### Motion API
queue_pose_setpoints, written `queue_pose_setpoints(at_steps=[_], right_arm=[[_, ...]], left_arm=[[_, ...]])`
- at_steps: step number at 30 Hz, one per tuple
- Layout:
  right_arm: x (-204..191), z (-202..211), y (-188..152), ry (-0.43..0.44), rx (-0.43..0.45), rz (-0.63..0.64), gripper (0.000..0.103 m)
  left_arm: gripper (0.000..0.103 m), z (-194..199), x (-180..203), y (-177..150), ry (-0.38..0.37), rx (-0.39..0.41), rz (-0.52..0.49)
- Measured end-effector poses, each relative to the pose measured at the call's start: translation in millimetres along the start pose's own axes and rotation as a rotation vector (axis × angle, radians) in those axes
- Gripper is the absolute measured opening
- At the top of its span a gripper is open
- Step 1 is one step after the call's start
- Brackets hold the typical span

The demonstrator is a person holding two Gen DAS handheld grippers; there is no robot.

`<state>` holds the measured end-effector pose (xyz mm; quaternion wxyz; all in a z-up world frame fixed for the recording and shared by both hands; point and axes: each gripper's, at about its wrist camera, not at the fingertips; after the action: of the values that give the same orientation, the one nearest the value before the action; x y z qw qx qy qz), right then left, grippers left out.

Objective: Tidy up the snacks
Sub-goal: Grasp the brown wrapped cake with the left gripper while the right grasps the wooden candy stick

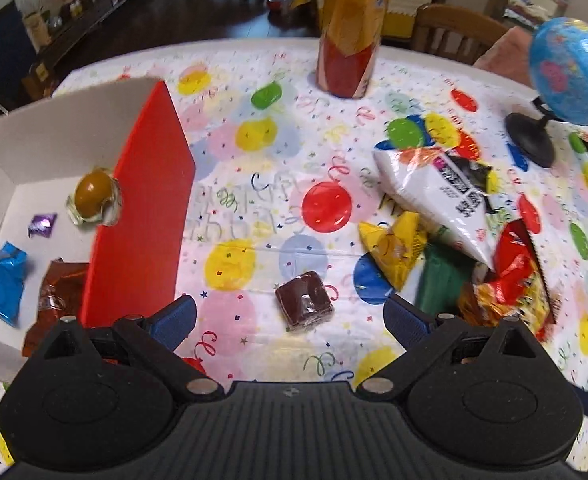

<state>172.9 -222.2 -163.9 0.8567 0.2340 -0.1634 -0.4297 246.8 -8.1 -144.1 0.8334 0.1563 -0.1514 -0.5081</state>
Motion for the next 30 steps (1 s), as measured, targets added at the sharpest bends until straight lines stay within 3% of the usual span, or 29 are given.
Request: queue_pose_setpoints(at_steps=[5, 8, 11, 18, 24, 30], right_arm=[[-0.7, -13.5, 2.7, 0.019, -0.017, 0.038, 0.040], [-3.4, -18.4, 4.1, 0.023, -0.026, 0.074, 0.035], [-6.7, -22.4, 5.5, 0.028, -0.031, 0.113, 0.030], [-3.8, -28.0, 7.7, 0.034, -0.046, 0.114, 0.019], [-7.8, -28.9, 7.8, 0.022, -0.059, 0.133, 0.010], [-7.3, -26.9, 5.0, 0.038, -0.057, 0.088, 0.008]], left_arm=[[0.084, -23.0, 0.0, 7.1, 0.016, -0.059, 0.037], [0.081, -33.8, 0.2, 9.8, 0.030, -0.081, 0.052], [0.071, -41.3, -0.7, 11.9, 0.022, -0.110, 0.064], [0.058, -48.7, -2.5, 13.5, 0.012, -0.133, 0.073], [0.034, -51.7, -2.6, 12.4, -0.009, -0.155, 0.064], [0.033, -49.8, -6.0, 10.5, -0.025, -0.153, 0.050]])
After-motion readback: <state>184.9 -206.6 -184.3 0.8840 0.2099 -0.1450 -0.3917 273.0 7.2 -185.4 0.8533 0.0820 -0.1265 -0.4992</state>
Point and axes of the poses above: each gripper's, at about its wrist camera, not at the fingertips, and z roughly against the way its jaws point, x to its right, y to its top, and after that the axes turned 13 degrees about z, right-handed
